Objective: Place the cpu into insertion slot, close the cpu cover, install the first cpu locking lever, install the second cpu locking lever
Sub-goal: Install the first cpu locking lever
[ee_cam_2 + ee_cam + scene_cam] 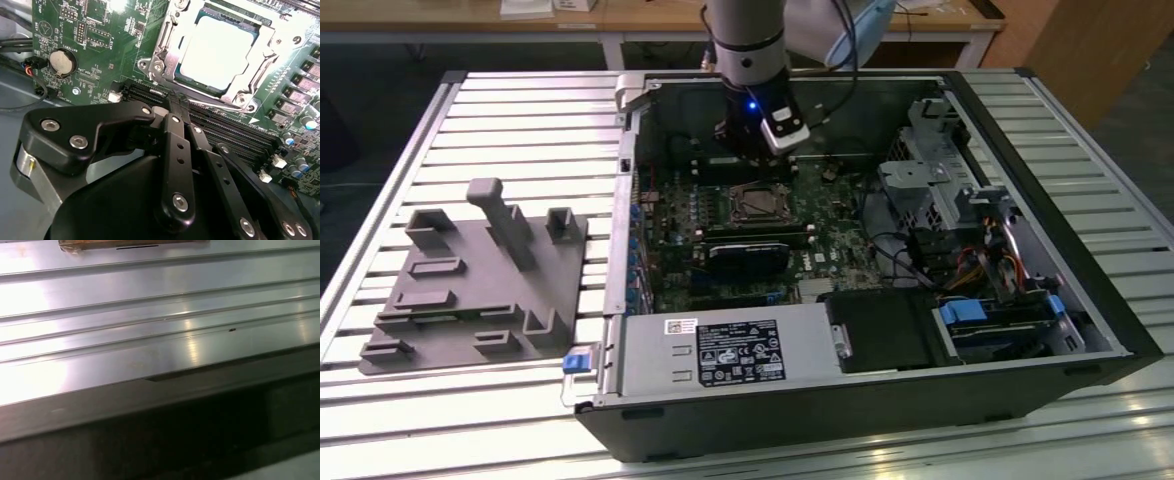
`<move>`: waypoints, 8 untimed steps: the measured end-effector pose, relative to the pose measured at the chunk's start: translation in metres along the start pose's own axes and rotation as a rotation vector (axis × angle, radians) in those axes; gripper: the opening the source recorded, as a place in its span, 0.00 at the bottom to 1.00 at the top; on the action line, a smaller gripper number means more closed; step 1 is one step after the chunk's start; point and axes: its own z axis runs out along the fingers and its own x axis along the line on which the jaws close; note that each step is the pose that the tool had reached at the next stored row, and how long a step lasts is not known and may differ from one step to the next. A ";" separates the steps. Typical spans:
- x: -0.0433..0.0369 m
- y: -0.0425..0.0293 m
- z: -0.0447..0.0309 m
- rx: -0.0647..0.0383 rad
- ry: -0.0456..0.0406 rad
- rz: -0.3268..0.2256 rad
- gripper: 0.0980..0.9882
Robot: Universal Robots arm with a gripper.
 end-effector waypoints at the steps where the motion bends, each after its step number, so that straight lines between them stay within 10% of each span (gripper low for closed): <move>1: 0.0001 0.0000 0.0005 0.000 -0.0001 0.001 0.01; 8: 0.0006 -0.0004 0.0034 0.001 -0.0003 0.004 0.01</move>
